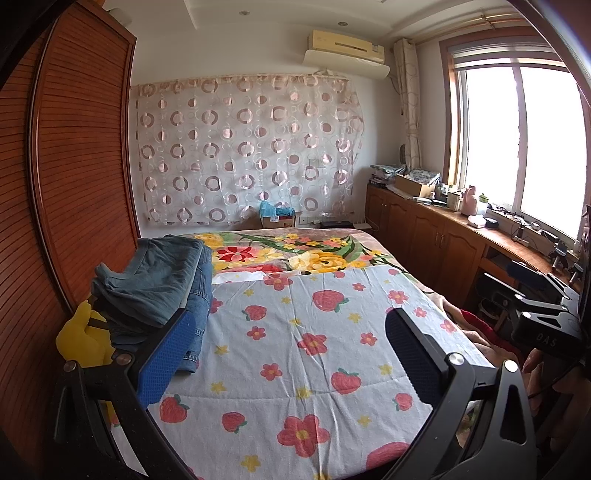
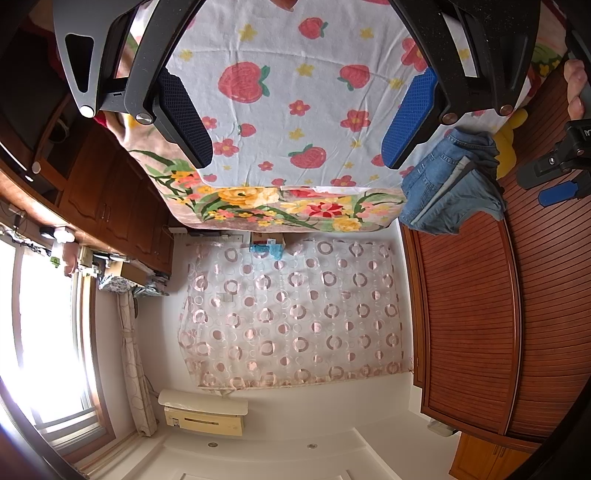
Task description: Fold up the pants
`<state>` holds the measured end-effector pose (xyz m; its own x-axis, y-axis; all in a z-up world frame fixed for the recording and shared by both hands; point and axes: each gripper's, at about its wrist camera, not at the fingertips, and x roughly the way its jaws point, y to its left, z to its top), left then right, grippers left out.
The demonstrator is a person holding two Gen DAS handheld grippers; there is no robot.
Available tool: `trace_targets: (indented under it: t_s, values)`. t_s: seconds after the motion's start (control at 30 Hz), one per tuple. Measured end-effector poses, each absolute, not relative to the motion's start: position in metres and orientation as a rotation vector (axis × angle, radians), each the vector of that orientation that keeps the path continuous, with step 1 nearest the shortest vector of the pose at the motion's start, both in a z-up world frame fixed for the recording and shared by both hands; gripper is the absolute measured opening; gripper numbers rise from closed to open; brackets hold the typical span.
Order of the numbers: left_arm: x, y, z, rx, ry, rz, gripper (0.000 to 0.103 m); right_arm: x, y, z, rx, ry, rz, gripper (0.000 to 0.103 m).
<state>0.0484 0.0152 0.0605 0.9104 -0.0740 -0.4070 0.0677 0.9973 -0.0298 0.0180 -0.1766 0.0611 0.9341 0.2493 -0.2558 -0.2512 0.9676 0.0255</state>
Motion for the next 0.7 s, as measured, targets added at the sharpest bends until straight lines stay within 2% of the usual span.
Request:
trace_targets:
  t_s: [0.7]
  values:
    - [0.0485, 0.0159, 0.0591, -0.016, 0.421, -0.075, 0.103, 0.0185, -0.1775, 0.0597, -0.011, 0.262, 0.257, 0.094]
